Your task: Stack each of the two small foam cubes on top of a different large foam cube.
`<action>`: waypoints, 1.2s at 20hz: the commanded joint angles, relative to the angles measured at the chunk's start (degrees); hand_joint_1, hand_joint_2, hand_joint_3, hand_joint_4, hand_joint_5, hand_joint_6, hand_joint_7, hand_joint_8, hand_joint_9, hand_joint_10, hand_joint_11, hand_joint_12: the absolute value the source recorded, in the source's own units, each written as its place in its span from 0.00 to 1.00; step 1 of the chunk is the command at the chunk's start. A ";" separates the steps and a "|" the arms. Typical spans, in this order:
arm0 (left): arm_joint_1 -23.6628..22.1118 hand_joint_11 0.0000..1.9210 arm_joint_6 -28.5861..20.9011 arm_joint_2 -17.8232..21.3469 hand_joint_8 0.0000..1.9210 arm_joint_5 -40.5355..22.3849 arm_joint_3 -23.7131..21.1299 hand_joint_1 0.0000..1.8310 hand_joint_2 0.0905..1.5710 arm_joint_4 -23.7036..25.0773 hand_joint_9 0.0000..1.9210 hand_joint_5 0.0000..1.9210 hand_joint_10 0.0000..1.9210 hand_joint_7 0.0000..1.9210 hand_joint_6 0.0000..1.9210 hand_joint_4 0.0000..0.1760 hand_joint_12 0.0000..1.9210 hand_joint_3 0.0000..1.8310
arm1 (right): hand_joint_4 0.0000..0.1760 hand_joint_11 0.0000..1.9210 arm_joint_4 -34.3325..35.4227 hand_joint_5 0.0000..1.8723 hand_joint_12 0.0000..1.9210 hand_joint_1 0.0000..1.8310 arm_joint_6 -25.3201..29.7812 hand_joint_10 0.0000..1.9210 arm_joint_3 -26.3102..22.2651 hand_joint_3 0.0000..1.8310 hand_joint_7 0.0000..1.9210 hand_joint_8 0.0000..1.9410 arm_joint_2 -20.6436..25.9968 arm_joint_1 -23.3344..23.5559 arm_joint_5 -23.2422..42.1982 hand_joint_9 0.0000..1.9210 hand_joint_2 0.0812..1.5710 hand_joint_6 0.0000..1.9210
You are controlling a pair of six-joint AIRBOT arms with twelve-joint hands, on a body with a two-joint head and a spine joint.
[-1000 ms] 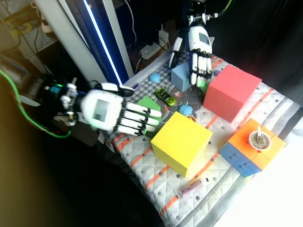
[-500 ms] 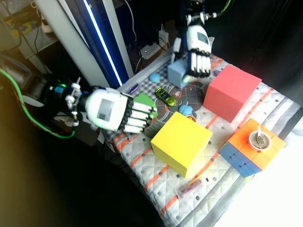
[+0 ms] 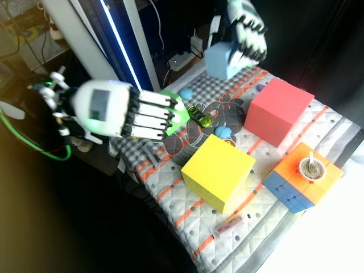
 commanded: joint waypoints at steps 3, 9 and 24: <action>-3.25 0.14 -0.25 0.19 0.62 -6.84 1.25 0.50 0.78 0.43 0.10 0.01 0.74 0.06 0.70 0.00 0.91 0.00 | 0.00 0.35 0.41 0.31 1.00 0.61 0.27 0.87 1.03 0.00 0.37 0.77 0.23 2.60 7.11 0.33 0.82 0.81; -9.79 0.17 0.19 -1.78 0.50 -1.84 5.99 0.58 0.74 -3.38 0.14 0.05 0.69 0.11 0.64 0.00 0.92 0.00 | 0.00 0.32 3.93 0.30 1.00 0.71 0.27 0.83 5.15 0.00 0.35 0.78 -2.56 7.54 4.81 0.36 0.80 0.81; -20.04 0.19 10.72 -7.20 0.44 16.52 17.23 0.57 0.76 -17.06 0.20 0.21 0.67 0.17 0.19 0.00 0.90 0.00 | 0.09 0.33 11.42 0.33 1.00 0.61 0.27 0.88 18.01 0.00 0.35 0.79 -12.20 19.95 -16.08 0.29 0.82 0.79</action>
